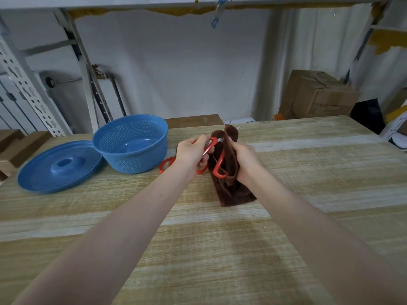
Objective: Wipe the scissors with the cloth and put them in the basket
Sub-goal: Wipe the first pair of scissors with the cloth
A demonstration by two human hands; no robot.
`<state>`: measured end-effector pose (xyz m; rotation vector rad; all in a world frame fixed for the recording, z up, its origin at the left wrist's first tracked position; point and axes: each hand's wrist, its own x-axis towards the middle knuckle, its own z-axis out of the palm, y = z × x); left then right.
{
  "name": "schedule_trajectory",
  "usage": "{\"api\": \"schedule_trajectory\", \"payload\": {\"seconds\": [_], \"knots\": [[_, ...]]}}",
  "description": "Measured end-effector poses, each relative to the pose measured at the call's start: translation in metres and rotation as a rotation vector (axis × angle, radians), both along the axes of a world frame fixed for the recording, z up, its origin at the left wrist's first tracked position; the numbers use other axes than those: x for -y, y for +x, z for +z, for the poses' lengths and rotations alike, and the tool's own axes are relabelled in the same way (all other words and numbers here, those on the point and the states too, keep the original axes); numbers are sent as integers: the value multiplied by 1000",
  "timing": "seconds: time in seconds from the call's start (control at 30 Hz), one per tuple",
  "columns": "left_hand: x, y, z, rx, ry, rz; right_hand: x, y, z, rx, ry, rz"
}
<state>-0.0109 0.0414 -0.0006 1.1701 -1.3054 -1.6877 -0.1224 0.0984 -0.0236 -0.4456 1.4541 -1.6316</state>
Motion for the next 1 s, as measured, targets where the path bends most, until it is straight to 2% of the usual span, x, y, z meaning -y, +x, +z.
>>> {"api": "schedule_trajectory", "payload": {"seconds": [0.33,0.47,0.53,0.63,0.7,0.77,0.83,0.9,1.0], "knots": [[4,8,7,145,-118,-61,-6,-4,6,-137,-3,72],[12,12,16,220,-146,-79,-4,-5,9,-109,26,113],[12,13,21,179,-90,-84,-3,-6,9,-41,40,108],[9,21,25,-47,120,-64,-2,-9,6,48,81,61],[5,22,16,-133,146,-78,1,-7,3,111,83,23],[-9,15,2,-29,83,-167,4,-4,1,157,83,-17],[-24,2,-6,151,-33,-273,7,0,1,177,85,-29],[-28,-6,-10,298,-180,-267,6,4,1,174,84,-35],[-29,-11,-12,425,-343,-252,5,7,0,166,83,-32]]}}
